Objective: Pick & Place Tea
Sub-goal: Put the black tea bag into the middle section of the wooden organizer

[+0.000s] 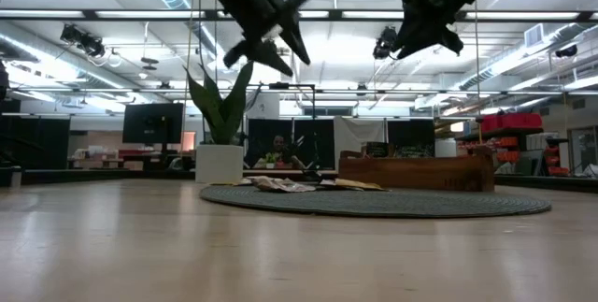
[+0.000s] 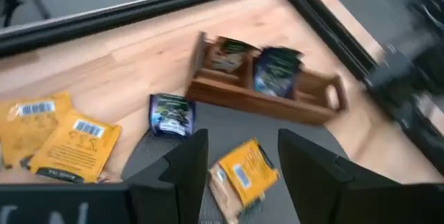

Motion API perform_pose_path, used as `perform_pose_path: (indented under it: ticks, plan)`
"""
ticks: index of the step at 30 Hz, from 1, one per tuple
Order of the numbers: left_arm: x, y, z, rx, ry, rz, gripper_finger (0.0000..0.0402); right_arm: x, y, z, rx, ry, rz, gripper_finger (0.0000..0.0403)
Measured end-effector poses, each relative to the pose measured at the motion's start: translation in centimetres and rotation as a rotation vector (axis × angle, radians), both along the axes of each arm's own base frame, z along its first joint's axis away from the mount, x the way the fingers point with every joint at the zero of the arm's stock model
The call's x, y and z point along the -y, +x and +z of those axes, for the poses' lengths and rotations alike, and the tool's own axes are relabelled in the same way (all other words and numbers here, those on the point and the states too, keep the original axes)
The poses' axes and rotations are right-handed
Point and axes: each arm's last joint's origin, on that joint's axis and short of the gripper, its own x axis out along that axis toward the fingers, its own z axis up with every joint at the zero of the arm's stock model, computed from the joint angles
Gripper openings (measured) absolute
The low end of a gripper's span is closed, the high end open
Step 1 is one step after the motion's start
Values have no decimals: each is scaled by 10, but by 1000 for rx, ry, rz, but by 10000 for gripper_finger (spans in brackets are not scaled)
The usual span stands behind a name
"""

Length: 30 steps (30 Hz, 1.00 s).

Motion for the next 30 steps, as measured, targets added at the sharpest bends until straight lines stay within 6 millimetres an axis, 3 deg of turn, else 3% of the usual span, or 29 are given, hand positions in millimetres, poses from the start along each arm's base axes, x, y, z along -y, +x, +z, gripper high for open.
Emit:
perform_pose_path:
  ticks: [6, 13, 25, 30]
  plan:
    - [4, 13, -24, 15, -102, 132, 175, -1, 0, 5, 79, 41, -6, 100]
    - [-1, 20, -67, 59, -314, 370, 175, -1, 1, 6, 72, 20, 61, 100]
    - [-14, 38, -106, 189, -430, 574, 175, -2, 2, 7, 59, -72, 226, 100]
    - [-14, 40, -113, 216, -458, 626, 175, -3, 3, 7, 56, -84, 260, 100]
